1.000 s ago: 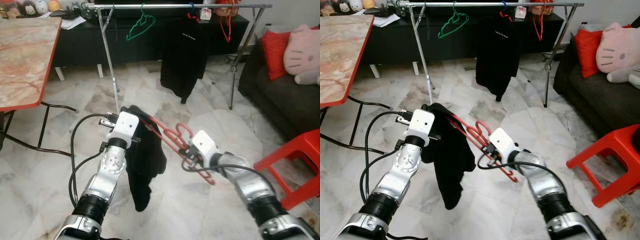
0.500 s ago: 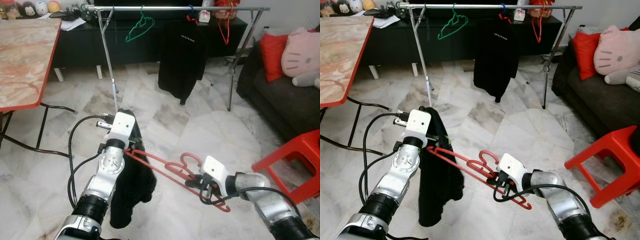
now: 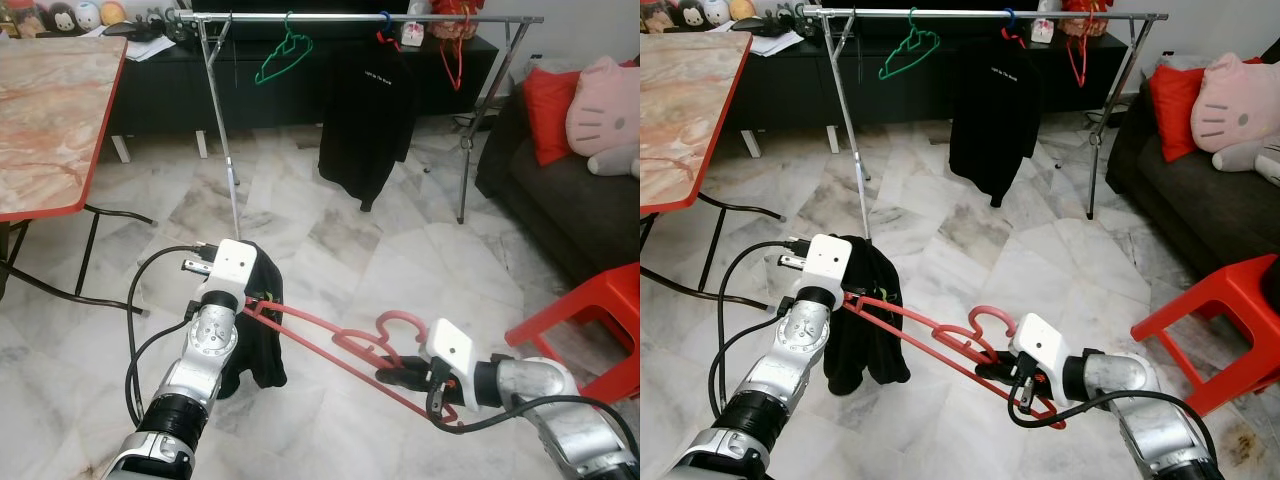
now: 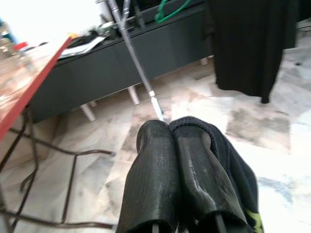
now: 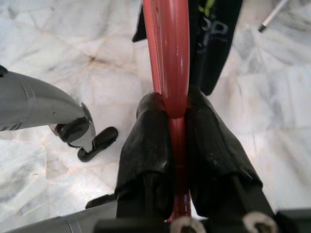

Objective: Hang hanger

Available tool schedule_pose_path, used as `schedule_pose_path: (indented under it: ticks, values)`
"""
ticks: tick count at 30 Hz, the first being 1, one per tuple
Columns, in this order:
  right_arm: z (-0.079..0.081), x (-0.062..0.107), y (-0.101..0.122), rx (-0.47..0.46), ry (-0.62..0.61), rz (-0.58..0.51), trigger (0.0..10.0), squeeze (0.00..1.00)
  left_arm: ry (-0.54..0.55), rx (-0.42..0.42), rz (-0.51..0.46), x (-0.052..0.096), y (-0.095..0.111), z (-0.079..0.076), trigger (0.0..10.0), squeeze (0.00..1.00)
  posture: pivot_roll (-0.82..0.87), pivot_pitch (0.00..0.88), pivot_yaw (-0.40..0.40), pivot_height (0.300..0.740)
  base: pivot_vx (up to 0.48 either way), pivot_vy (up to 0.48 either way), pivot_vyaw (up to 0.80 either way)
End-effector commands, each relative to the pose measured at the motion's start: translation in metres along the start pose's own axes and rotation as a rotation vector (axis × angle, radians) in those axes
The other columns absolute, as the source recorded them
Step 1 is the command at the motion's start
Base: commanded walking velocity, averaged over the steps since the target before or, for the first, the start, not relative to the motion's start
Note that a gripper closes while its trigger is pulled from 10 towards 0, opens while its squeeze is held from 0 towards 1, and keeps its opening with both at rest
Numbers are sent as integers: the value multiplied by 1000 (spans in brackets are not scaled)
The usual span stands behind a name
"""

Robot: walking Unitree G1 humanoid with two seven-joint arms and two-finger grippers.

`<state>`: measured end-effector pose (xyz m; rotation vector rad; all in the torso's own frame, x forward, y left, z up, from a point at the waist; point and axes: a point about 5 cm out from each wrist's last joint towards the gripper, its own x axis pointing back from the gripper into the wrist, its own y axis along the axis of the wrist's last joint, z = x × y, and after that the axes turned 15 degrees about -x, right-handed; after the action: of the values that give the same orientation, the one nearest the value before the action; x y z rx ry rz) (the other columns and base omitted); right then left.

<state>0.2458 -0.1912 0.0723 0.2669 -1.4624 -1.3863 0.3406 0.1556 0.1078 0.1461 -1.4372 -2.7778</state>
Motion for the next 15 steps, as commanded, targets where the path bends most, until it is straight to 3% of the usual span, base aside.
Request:
schedule_pose_path:
  ticks: [1, 7, 10, 13, 14, 15]
  values:
    - [-7, 17, -7, -26, -71, 16, 0, 0, 35, 12, 18, 0, -4, 6, 0, 0, -140, 38, -68, 740, 0, 0, 0]
    - [-13, 32, -45, -32, -199, 231, 0, 0, 59, 26, 24, -2, -7, 12, 0, 0, -149, 35, -55, 740, 0, 0, 0]
    - [-23, 31, -45, -56, -308, 187, 0, 0, 73, 40, 7, -3, -4, 15, 0, 0, -147, 33, -52, 740, 0, 0, 0]
    - [-37, 27, -35, -96, -458, 47, 0, 0, 79, 74, -21, -3, 0, 16, 0, 0, -148, 31, -48, 740, 0, 0, 0]
    - [-45, 24, -30, -127, -552, -41, 6431, 0, 78, 111, -34, -1, 2, 16, 0, 0, -146, 29, -45, 740, 0, 0, 0]
    - [-49, 23, -28, -150, -611, -95, 6431, 0, 77, 136, -43, 0, 3, 16, 0, 0, -146, 29, -45, 740, 0, 0, 0]
